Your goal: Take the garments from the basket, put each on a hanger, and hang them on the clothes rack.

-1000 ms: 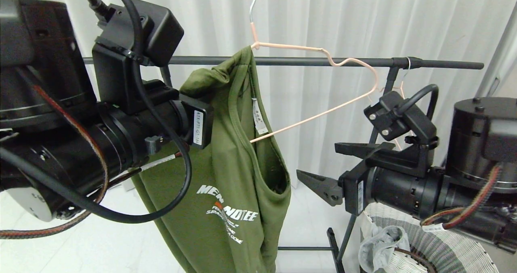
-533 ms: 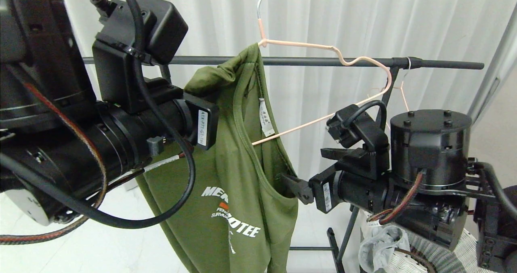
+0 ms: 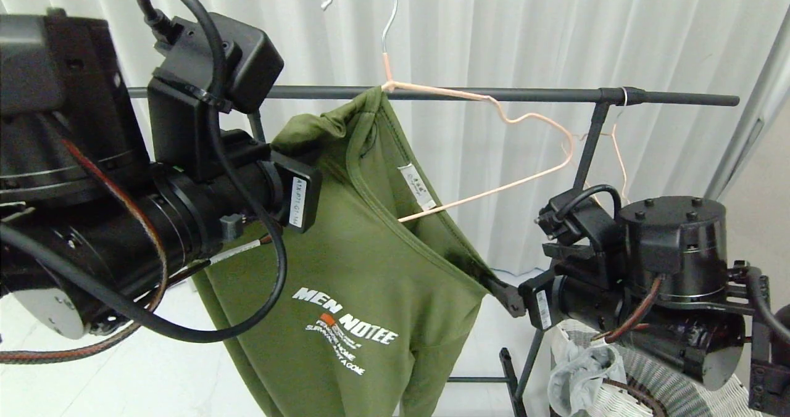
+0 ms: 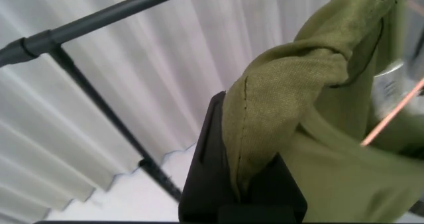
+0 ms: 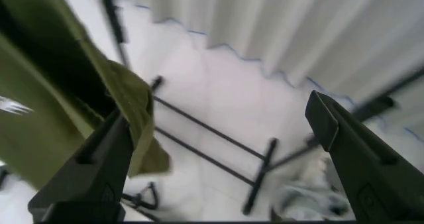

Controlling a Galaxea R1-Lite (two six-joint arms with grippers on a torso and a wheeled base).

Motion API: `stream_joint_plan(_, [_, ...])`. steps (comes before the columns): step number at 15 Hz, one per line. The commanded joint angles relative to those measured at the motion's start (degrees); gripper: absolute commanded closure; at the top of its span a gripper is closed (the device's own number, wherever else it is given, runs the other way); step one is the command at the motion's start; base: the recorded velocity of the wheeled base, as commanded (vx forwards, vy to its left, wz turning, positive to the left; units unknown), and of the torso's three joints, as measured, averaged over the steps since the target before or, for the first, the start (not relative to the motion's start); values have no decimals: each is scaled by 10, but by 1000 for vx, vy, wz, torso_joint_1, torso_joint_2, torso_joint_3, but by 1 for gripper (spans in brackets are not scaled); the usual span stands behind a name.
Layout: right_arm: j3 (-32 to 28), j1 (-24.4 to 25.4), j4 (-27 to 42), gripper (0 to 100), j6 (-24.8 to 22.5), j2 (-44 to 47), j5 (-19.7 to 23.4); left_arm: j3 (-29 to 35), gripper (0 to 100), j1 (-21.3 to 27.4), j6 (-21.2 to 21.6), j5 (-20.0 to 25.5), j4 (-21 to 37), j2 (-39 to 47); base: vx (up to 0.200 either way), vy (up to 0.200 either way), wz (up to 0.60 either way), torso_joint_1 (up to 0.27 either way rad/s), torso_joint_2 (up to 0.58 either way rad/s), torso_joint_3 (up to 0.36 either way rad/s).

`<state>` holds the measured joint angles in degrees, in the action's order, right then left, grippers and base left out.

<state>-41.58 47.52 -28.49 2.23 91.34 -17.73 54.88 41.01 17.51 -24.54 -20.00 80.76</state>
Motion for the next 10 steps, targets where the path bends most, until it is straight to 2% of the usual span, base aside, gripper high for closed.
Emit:
stream_joint_plan(1, [18, -46, 0, 0, -11, -30, 0, -14, 100, -14, 14, -1, 0, -7, 0, 0, 0, 0, 0, 0])
stream_joint_plan(3, [14, -80, -1, 0, -15, -34, -1, -47, 100, -26, 47, 1, 0, -23, 0, 0, 0, 0, 0, 0])
stream_joint_plan(5, [14, -99, -21, 0, -21, -35, -1, -76, 100, -33, 61, 1, 0, -37, 0, 0, 0, 0, 0, 0])
stream_joint_plan(6, [14, -101, -24, 0, -21, -36, 0, -83, 100, -35, 64, 1, 0, -39, 0, 0, 0, 0, 0, 0])
stream_joint_plan(8, [14, -103, -32, 0, -26, -43, 0, -125, 100, -52, 108, -1, 0, -54, 0, 0, 0, 0, 0, 0])
stream_joint_plan(10, [14, -103, -32, 0, -27, -54, 2, -145, 100, -64, 127, -2, 0, -57, 0, 0, 0, 0, 0, 0])
